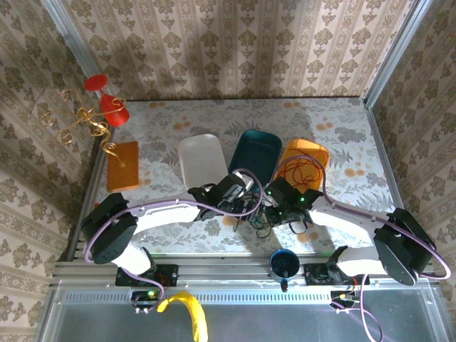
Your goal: Untangle the cables
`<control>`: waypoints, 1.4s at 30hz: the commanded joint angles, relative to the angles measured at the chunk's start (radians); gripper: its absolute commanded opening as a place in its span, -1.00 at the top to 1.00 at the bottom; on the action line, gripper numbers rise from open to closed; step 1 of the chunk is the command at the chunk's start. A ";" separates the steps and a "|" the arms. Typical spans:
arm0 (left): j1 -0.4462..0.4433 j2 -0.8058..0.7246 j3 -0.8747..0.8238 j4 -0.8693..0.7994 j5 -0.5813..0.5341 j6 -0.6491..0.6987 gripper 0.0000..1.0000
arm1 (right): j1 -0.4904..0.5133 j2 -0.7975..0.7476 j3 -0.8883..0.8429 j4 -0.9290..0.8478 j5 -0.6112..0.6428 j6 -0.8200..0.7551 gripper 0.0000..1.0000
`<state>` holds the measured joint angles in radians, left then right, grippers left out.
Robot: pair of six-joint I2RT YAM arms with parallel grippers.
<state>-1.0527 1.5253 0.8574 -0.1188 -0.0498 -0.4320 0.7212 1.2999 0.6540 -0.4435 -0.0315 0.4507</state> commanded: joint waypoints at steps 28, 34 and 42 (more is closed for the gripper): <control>-0.003 0.289 0.023 -0.004 0.131 0.081 0.79 | -0.058 -0.600 0.018 -0.065 0.422 0.211 0.85; -0.003 0.285 0.002 0.004 0.108 0.069 1.00 | -0.065 -0.722 0.043 -0.195 0.699 0.334 0.84; -0.005 0.259 -0.027 0.008 0.084 0.054 1.00 | -0.111 -0.812 0.109 -0.394 0.998 0.543 0.84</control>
<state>-1.0412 1.7412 0.8829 -0.0650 0.0261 -0.3580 0.6277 0.4965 0.7166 -0.7536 0.7792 0.8948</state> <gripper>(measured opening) 0.074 0.084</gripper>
